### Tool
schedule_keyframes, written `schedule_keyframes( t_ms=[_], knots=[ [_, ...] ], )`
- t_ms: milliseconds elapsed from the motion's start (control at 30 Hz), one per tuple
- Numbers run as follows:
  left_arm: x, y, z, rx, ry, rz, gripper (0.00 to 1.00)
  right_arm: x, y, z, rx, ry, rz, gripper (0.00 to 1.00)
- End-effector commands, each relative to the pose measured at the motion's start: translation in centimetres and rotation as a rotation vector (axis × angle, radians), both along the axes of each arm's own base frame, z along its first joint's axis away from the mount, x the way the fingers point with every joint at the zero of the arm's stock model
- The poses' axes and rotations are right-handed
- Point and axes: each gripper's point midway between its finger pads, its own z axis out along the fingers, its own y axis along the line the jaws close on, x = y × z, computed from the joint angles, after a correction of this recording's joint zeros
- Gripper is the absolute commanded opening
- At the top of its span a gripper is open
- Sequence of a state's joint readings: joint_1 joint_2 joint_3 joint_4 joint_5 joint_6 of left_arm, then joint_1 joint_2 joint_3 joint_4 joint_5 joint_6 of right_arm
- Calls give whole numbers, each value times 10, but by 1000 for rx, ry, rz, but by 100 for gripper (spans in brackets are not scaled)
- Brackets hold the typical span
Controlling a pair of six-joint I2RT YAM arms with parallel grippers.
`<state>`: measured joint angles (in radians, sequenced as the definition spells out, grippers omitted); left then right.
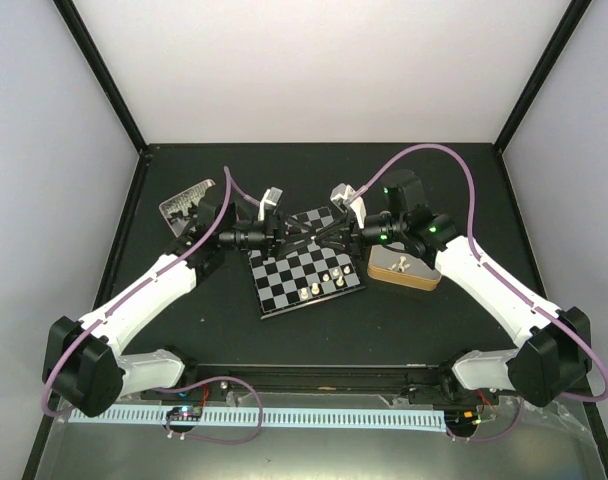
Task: Set up the chess pieces on the board
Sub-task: Place the chess piece on the chessboard.
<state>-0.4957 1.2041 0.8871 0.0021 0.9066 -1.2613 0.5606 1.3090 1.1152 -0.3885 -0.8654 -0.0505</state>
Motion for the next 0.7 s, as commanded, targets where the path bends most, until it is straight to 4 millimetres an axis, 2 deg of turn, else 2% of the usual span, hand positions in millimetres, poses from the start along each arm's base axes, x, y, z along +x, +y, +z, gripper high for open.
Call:
schedule_keyframes(
  t_ms=[0,167,600,667],
  knots=[
    [-5,0,10,-35,-1,-29,32,3,2,2,7,-29,-7,7],
    [-6,-2,13,-53,3,-43,25,3,3,2,13,-27,0,7],
    [-4,-5,8,-52,18,-52,17,0,4,3,25,-23,20,7],
    [-4,-5,7,-50,19,-54,13,0,5,4,27,-22,21,7]
  ],
)
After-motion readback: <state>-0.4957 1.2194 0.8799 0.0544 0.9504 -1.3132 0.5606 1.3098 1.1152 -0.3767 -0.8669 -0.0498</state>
